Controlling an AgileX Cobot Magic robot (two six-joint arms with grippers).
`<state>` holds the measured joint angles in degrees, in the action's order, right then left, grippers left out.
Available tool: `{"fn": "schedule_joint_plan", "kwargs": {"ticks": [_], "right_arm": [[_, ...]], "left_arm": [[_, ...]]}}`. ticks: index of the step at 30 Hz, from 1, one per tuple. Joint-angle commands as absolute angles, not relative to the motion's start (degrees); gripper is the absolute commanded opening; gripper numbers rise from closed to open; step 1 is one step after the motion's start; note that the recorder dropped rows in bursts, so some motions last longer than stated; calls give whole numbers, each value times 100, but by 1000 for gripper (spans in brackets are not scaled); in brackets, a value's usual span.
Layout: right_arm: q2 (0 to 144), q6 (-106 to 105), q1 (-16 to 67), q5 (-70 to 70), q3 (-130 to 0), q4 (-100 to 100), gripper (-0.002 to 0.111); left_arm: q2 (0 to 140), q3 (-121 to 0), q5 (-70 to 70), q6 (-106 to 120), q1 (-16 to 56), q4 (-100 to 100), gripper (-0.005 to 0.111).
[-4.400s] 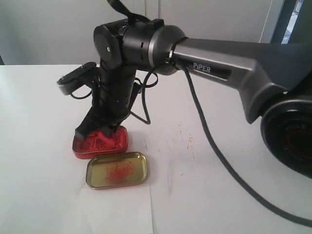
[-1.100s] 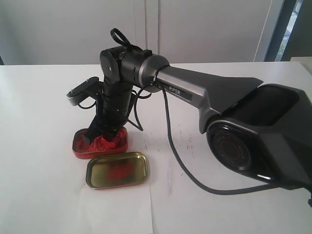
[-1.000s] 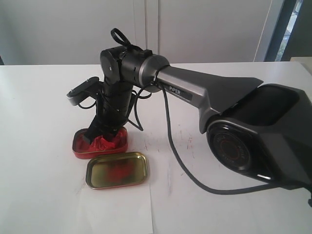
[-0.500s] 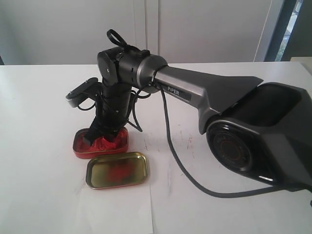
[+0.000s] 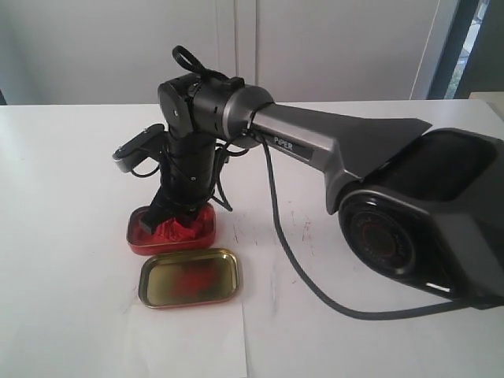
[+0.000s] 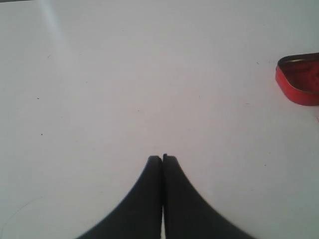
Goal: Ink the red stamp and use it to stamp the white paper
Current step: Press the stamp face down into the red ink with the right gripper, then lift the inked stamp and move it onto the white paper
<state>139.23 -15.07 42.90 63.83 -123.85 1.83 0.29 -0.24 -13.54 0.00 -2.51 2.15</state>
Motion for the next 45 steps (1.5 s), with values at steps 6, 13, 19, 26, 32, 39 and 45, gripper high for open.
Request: {"fn": "schedule_joint_plan", "kwargs": {"ticks": [6, 13, 19, 26, 32, 39, 45], "right_arm": [[13632, -1276, 4278, 6183, -12392, 111, 0], [13579, -1260, 4278, 6204, -12392, 111, 0], [13579, -1260, 4278, 6204, -12392, 111, 0], [13579, -1215, 4278, 6284, -12392, 111, 0], [13490, -1215, 4278, 6463, -12392, 111, 0], [13367, -1215, 4278, 6996, -12392, 303, 0], [13272, -1170, 4571, 6996, -12324, 312, 0]], "left_arm": [[0, 0, -1334, -38, -269, 250, 0], [0, 0, -1334, -38, -269, 250, 0], [0, 0, -1334, -38, -269, 250, 0], [0, 0, -1334, -38, -269, 250, 0], [0, 0, -1334, -38, -269, 250, 0], [0, 0, -1334, -38, -269, 250, 0], [0, 0, -1334, -38, -269, 250, 0]]}}
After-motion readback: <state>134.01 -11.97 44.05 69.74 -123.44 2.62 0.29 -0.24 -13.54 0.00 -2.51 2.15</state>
